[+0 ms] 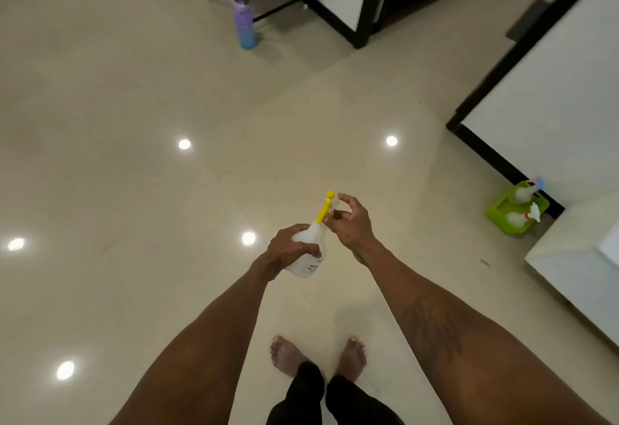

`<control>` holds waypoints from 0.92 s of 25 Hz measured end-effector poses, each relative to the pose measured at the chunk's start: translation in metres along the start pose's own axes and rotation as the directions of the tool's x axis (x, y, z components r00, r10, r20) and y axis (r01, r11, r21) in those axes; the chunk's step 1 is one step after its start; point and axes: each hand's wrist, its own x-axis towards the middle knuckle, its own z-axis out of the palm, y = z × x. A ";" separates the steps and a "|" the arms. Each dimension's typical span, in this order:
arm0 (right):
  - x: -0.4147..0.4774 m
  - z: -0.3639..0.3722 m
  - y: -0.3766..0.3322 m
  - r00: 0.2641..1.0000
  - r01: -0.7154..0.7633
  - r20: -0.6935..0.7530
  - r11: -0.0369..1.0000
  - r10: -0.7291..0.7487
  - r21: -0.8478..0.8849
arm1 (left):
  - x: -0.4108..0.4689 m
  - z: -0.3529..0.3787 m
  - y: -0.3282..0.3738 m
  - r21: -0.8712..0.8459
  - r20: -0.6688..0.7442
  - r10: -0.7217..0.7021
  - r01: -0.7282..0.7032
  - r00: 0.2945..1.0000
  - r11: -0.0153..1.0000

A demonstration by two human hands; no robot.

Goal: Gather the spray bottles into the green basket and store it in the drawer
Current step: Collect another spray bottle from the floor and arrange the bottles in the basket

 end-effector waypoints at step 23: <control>-0.022 -0.352 0.086 0.725 -0.051 -0.626 0.928 0.288 0.369 | 0.044 0.367 0.163 0.371 0.254 0.109 -0.201 0.961 0.907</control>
